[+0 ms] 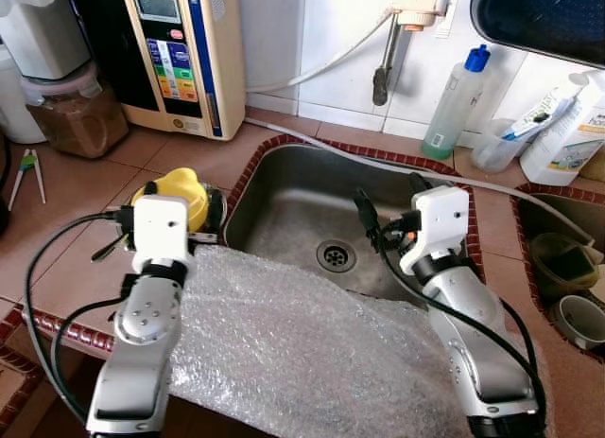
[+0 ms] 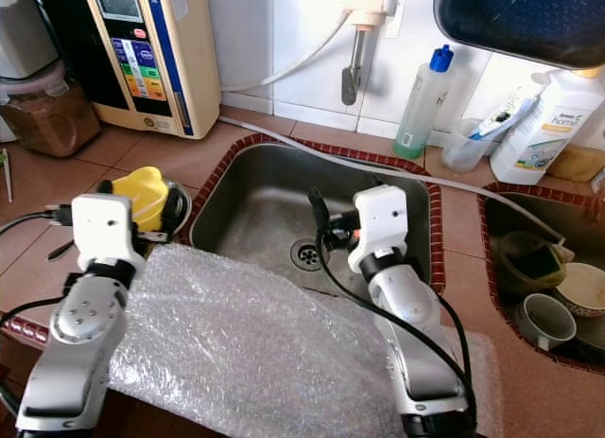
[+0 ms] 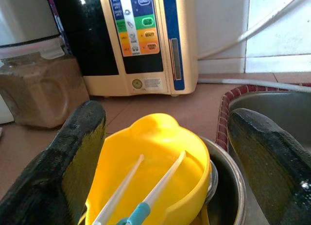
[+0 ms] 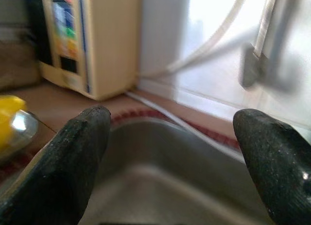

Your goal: Kitchen organization

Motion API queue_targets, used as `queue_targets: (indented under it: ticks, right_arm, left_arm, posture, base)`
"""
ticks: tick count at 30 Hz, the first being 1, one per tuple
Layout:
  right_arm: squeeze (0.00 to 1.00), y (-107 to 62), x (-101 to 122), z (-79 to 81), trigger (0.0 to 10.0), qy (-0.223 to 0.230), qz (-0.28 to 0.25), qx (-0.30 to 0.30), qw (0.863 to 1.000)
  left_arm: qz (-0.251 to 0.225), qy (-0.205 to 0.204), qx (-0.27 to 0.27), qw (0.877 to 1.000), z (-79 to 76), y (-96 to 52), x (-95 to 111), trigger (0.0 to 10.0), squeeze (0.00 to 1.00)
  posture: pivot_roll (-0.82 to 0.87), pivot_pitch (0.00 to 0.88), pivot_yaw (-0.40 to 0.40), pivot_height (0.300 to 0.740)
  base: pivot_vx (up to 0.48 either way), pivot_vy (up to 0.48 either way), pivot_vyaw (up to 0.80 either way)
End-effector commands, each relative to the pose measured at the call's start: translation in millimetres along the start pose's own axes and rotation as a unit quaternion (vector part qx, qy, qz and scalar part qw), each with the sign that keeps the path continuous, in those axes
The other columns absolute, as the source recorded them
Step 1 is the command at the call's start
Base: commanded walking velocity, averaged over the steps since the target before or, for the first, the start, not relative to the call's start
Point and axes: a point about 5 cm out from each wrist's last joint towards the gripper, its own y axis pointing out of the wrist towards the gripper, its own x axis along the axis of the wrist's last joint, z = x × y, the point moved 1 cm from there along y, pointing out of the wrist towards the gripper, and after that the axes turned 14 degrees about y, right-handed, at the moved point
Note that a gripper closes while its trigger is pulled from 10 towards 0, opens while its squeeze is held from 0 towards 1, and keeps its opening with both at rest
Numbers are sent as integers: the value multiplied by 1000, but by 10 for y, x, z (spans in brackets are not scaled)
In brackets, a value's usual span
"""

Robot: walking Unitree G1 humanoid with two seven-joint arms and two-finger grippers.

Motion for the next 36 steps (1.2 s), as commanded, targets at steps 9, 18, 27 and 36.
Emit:
queue_targets:
  ticks: [9, 18, 27, 36]
  right_arm:
    - [0, -12, 32, 230, 10000, 7, 7, 72, 997]
    - [0, -120, 83, 442, 10000, 44, 31, 177, 983]
    - [0, -240, 41, 408, 10000, 67, 75, 219, 971]
    - [0, -304, -22, 422, 10000, 73, 109, 246, 960]
  left_arm:
    - [11, -15, 2, 1000, -25, -13, 1, 10000, 0]
    - [37, 22, 85, 995, 252, -39, -94, 10000, 0]
    - [53, 0, 65, 997, 210, -120, -120, 10000, 0]
    - [93, -22, 9, 995, 86, -210, -271, 10000, 0]
  posture:
    - [-6, 51, -18, 740]
    - [-4, 40, -24, 740]
    - [-6, 46, -23, 740]
    - [-2, 42, -22, 740]
  base:
    - [0, 0, 0]
    - [0, 0, 0]
    - [0, 0, 0]
    - [0, 0, 0]
